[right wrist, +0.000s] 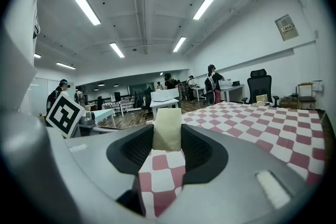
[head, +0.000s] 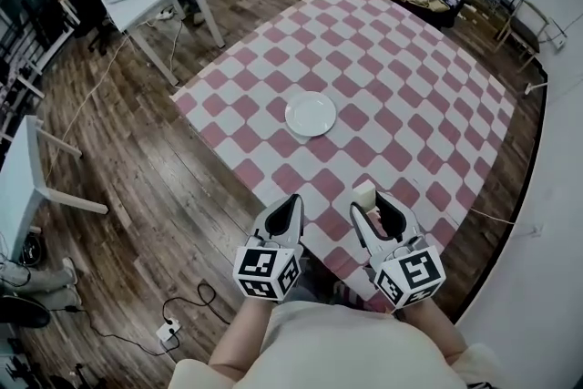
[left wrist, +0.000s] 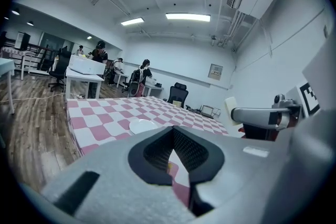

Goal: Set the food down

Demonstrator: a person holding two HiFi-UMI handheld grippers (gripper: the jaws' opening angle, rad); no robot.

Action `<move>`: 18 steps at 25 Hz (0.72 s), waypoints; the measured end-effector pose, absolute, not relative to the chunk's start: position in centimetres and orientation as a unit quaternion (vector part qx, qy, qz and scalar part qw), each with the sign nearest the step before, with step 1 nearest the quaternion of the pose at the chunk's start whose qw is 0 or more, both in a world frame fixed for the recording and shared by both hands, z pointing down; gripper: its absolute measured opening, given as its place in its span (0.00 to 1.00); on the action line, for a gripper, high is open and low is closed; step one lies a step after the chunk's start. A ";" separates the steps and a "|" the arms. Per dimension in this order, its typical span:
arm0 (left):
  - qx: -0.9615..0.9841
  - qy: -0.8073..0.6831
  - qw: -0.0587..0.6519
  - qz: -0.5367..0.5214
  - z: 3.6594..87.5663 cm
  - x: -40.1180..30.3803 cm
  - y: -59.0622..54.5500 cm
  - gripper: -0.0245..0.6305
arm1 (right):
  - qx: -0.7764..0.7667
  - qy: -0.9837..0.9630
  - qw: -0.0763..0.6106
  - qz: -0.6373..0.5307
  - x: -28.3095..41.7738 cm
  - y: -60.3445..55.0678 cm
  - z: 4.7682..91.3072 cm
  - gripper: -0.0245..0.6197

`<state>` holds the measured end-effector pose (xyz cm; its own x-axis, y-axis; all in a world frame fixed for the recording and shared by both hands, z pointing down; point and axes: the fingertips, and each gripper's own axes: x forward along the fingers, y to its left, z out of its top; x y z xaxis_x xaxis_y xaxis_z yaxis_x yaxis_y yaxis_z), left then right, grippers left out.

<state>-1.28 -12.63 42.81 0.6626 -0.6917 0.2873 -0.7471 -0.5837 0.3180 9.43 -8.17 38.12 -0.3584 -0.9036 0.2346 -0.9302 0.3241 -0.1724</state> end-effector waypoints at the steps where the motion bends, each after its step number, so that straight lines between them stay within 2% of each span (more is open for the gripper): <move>1: 0.889 -0.401 0.210 0.067 42.8 -1.3 -13.3 0.05 | 0.567 -0.810 0.047 0.139 9.3 -8.8 38.1 0.30; 18: 0.905 -0.369 0.203 0.059 42.1 -4.3 -23.0 0.05 | 0.591 -0.794 0.055 0.130 5.0 -18.1 38.4 0.30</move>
<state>-4.32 -23.01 42.11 0.7208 -0.6442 0.2558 -0.6917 -0.6454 0.3241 4.96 -18.06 38.37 -0.2954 -0.9243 0.2417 -0.9531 0.2677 -0.1412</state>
